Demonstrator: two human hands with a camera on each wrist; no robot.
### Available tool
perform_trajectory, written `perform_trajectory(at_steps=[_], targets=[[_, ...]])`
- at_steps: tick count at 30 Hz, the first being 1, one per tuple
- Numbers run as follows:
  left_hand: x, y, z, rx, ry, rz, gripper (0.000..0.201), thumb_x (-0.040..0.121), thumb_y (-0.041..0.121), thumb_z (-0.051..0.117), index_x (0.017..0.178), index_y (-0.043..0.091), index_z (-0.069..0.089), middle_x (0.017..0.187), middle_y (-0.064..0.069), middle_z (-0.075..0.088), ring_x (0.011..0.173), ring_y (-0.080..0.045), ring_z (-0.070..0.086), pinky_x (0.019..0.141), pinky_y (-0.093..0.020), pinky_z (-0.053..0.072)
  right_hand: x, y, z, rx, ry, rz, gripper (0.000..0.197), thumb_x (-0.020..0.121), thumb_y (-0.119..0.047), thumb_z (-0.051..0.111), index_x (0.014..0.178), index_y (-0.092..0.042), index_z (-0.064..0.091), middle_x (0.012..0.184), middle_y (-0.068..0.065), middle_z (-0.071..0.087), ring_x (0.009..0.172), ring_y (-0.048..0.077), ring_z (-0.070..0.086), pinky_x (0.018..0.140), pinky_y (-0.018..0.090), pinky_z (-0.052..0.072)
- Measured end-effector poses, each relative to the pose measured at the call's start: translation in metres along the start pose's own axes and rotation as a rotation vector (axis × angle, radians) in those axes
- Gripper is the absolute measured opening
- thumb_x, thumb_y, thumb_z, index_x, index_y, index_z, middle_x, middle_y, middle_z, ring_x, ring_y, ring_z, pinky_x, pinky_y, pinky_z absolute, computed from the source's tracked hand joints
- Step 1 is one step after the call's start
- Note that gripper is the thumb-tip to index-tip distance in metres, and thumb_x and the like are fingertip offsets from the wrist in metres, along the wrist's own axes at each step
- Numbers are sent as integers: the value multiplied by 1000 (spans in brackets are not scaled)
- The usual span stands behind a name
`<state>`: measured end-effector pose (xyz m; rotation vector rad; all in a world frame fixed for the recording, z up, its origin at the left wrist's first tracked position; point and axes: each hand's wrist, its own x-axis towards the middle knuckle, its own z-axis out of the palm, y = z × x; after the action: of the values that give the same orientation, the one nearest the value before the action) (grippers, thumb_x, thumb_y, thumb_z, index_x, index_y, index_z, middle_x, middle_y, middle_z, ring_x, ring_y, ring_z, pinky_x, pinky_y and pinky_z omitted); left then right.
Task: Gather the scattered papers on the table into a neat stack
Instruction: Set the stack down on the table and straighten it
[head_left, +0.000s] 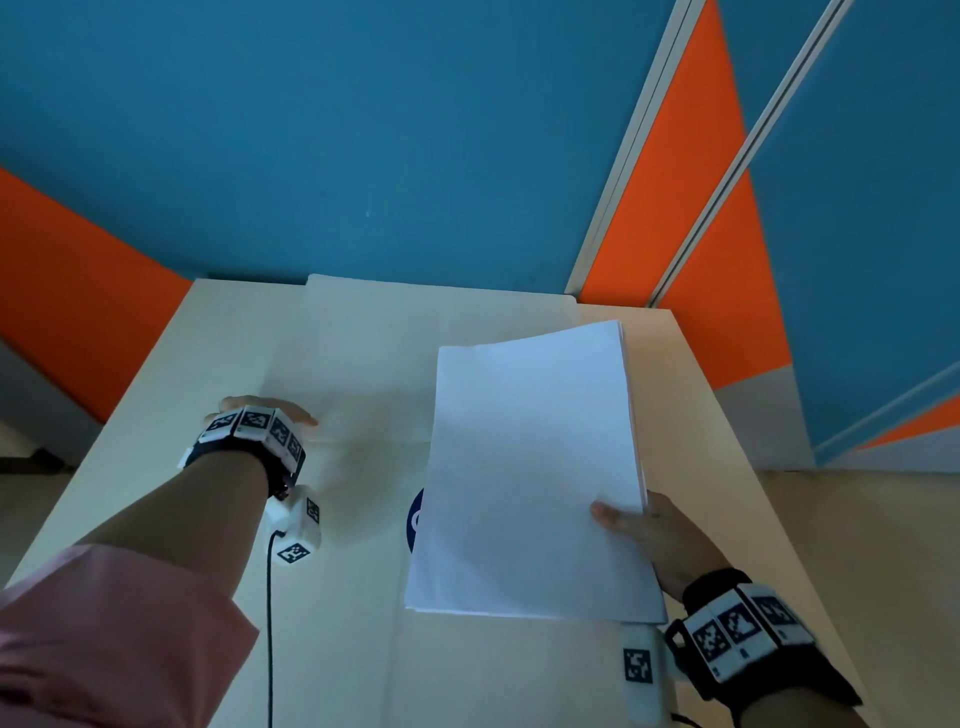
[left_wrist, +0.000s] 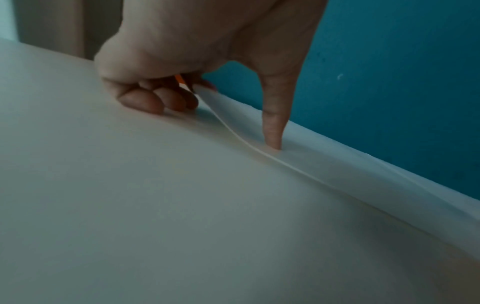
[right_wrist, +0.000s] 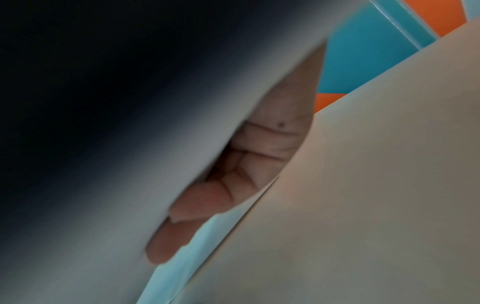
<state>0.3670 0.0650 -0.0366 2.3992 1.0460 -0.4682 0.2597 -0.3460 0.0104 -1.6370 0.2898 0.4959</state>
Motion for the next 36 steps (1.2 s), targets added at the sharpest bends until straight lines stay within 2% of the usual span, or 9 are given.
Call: perform_trajectory(at_steps=[5,13,16,17,19,22,25,29,36], targets=[[-14,3,0,-356,17,-37,59,83,13,67,135,-1,44,137,-25,49,125,-38,49,101,-40,40,-8,5,-4,-2,24,16,109,18,-61,87,104,3,67,100,20,73,94,40,69,72,39,60],[-45,-66,-5,-421,-14,-14,48,92,10,54,138,2,42,141,-21,46,129,-34,46,105,-40,42,-46,20,-16,6,30,19,108,17,-59,89,104,1,67,99,20,73,93,40,69,86,51,54],[-73,-101,-3,-416,4,-33,43,101,25,35,140,9,38,144,-7,45,141,-20,32,108,-22,34,-66,23,-17,4,9,23,102,24,-55,90,106,2,67,99,19,74,93,39,69,87,49,54],[-82,-117,-1,-424,10,-44,44,102,25,32,142,7,35,138,-6,53,142,-20,30,102,-17,38,-74,24,-17,9,-2,27,101,26,-54,90,107,2,66,99,18,74,92,37,70,84,47,55],[-97,-148,6,-637,-67,-106,45,99,11,40,142,0,34,115,-18,68,135,-32,40,61,-9,52,-87,29,-19,21,-16,37,106,19,-55,90,106,2,67,99,18,74,92,36,70,84,45,55],[-122,-184,19,-637,19,-94,48,88,-2,56,135,-4,44,132,-28,52,117,-43,53,31,-5,38,-104,44,-24,49,-2,92,114,13,-53,91,108,2,65,102,20,73,96,38,69,91,52,51],[-174,-198,20,-693,27,-147,46,90,-9,49,135,-8,42,136,-32,47,110,-45,54,33,-8,41,-120,61,-28,64,26,143,120,13,-50,93,116,1,59,105,21,72,95,38,69,87,50,53],[-210,-225,31,-626,62,-178,46,88,-4,53,134,-4,46,130,-29,54,113,-41,57,87,-37,48,-141,67,-23,24,-27,119,96,30,-49,92,108,1,66,101,19,73,89,35,70,73,37,54],[-231,-246,41,-628,75,-164,45,86,1,57,132,1,51,117,-26,63,97,-38,63,82,-37,49,-137,50,-11,-61,0,140,22,85,-10,66,104,2,64,98,17,69,88,30,66,76,36,51]])
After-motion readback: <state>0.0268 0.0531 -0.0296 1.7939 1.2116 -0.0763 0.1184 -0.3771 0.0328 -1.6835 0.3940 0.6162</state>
